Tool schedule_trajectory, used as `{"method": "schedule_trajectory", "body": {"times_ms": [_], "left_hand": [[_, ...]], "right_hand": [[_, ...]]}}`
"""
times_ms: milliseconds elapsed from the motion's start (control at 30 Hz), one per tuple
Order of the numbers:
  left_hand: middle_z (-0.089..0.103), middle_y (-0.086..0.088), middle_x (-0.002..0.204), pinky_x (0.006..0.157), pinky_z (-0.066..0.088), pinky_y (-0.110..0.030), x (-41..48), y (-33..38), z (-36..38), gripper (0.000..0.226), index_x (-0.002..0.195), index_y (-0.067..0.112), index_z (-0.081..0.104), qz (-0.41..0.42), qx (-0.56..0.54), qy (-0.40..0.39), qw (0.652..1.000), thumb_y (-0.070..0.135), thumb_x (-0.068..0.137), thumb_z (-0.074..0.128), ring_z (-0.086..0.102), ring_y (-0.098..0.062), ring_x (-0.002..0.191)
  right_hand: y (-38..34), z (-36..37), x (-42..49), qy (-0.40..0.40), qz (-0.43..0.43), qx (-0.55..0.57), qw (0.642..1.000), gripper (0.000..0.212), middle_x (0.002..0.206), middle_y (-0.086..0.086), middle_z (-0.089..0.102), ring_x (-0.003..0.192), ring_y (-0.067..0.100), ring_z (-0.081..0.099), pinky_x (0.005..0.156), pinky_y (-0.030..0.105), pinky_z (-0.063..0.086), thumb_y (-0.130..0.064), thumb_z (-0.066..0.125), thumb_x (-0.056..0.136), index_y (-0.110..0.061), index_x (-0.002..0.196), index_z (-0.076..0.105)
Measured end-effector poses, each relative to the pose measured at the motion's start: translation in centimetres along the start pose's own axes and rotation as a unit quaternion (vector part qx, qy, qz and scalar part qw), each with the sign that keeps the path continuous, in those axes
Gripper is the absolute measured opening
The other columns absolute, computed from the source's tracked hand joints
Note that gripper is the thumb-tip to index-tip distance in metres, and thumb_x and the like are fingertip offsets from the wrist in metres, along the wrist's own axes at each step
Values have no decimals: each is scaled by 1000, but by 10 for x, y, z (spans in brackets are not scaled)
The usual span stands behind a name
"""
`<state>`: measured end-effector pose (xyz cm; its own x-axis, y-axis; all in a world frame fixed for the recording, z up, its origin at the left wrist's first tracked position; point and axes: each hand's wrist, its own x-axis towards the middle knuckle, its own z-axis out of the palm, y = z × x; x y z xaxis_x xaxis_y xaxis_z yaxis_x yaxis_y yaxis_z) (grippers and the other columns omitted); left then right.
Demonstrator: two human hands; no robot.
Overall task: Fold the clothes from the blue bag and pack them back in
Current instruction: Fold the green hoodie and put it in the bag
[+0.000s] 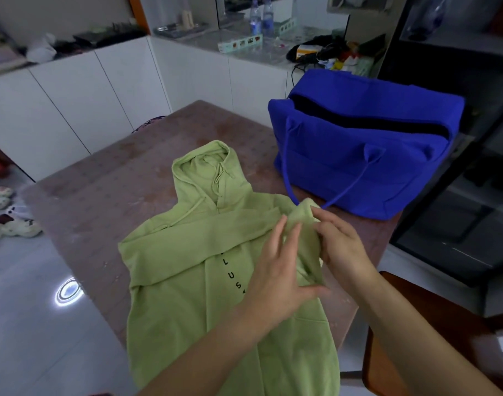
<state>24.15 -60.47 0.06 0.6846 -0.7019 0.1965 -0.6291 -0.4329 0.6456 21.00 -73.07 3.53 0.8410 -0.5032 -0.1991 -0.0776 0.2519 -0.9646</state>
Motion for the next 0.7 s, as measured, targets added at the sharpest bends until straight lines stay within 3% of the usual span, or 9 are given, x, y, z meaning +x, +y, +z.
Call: {"method": "schedule_trajectory", "body": {"times_ms": [67, 167, 300, 367, 433, 467, 533, 600, 700], "left_hand": [[0, 7, 157, 115, 23, -27, 0, -2, -3, 115, 151, 27, 3, -14, 6, 32, 999, 52, 66, 77, 10, -9, 144], [7, 5, 158, 114, 20, -27, 1, -2, -11, 118, 150, 29, 3, -32, 0, 42, 999, 60, 62, 75, 9, -9, 144], [6, 1, 158, 110, 10, -27, -1, 0, -19, 122, 149, 28, -3, -16, 89, 43, 995, 75, 55, 60, 13, -18, 144], [3, 0, 159, 111, 7, -29, -4, 1, -20, 123, 147, 32, -8, -6, 111, 40, 993, 77, 53, 57, 12, -20, 144], [0, 0, 159, 114, 8, -32, -5, -2, -23, 127, 147, 31, -10, -9, 94, 27, 995, 77, 52, 61, 8, -19, 145], [-1, 2, 159, 116, 9, -33, -5, -3, -24, 130, 149, 29, -9, -14, 81, 18, 996, 77, 52, 63, 5, -17, 145], [0, 3, 159, 116, 8, -32, -6, -6, -27, 132, 150, 24, -4, -18, 64, 15, 998, 79, 50, 62, 3, -14, 145], [3, 4, 158, 117, 9, -33, -9, -7, -27, 134, 151, 21, 2, -20, 50, 9, 998, 82, 46, 58, 4, -13, 145], [11, 5, 157, 118, 16, -33, -13, -4, -26, 132, 151, 20, 7, -42, 1, 16, 999, 86, 47, 54, 8, -6, 142]], "right_hand": [[-3, 2, -5, -49, 28, 30, 998, 36, 107, 20, 68, 93, 17, 65, 90, 30, 49, 1, 39, 95, -13, 120, 60], [0, 1, -9, -124, 33, 71, 989, 46, 122, 15, 63, 117, 25, 58, 109, 43, 36, 2, 37, 96, -11, 140, 42], [2, -1, -7, -206, -9, 140, 968, 65, 101, 24, 61, 97, 38, 53, 88, 44, 43, -9, 67, 83, -35, 138, 44], [1, -1, -6, -203, -18, 113, 973, 55, 90, 22, 58, 91, 34, 50, 83, 39, 44, -21, 77, 75, -23, 127, 59], [-1, 0, -5, -203, 7, 97, 974, 33, 97, 23, 60, 97, 35, 48, 85, 37, 46, -8, 60, 86, -15, 118, 65], [-3, 1, -6, -207, 15, 83, 975, 37, 101, 20, 64, 99, 34, 50, 84, 37, 48, 3, 48, 88, -13, 118, 64], [-5, 3, -5, -192, -20, 8, 981, 42, 94, 7, 71, 92, 23, 61, 78, 30, 52, 12, 41, 91, -15, 117, 62], [-6, 7, -2, -127, -80, -85, 985, 33, 77, -3, 72, 75, 8, 66, 71, 21, 54, 8, 52, 89, -19, 102, 67], [0, 10, 11, -1, -191, -312, 931, 16, 61, -11, 64, 58, 0, 57, 63, 25, 50, -15, 73, 80, -27, 71, 68]]}}
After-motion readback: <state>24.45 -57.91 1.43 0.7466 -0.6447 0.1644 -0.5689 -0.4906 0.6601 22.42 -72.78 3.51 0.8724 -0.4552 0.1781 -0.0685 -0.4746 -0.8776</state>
